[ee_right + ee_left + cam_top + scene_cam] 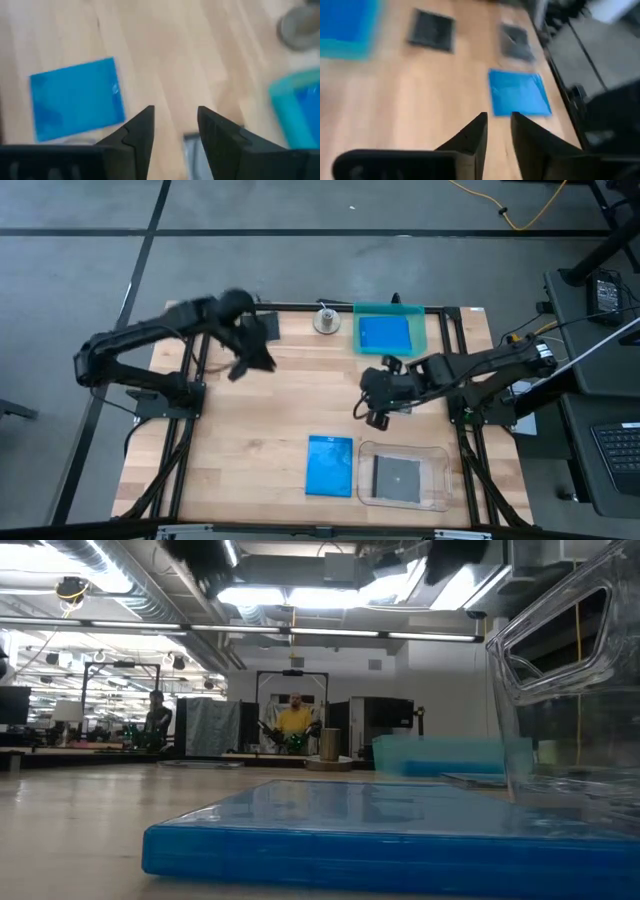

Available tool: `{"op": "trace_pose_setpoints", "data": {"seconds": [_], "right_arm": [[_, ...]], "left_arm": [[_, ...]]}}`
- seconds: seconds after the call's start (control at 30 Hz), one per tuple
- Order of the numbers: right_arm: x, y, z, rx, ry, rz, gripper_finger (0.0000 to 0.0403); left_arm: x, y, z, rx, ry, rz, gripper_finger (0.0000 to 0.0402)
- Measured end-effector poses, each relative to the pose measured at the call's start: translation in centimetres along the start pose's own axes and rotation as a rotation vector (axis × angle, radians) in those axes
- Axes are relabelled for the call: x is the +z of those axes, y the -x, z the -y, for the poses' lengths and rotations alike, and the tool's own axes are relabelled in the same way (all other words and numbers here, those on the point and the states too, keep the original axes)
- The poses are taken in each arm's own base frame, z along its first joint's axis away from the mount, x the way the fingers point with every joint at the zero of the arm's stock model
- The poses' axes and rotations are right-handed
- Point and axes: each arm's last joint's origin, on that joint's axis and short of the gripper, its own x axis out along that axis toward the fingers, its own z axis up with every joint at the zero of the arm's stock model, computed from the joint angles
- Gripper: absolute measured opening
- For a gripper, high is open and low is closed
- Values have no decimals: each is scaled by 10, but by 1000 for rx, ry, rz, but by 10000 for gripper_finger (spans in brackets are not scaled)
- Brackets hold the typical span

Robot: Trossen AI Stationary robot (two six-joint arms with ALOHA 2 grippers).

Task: Pick & place jewel cases by type
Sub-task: Put the blue CD case into the blue bin

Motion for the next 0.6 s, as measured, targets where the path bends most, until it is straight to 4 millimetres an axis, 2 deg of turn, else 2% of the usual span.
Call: {"op": "trace_pose_setpoints", "data": {"seconds": [0.23, 0.4, 0.6], "right_arm": [[2, -33, 27, -55, -14, 16, 76], [2, -50, 43, -11, -32, 9, 10], [7, -51, 57, -29, -53, 18, 20]], "left_arm": [[-37, -75, -2, -288, -71, 44, 9], [-54, -134, -4, -397, -23, 42, 3], [-65, -188, -5, -517, -54, 28, 2]]}}
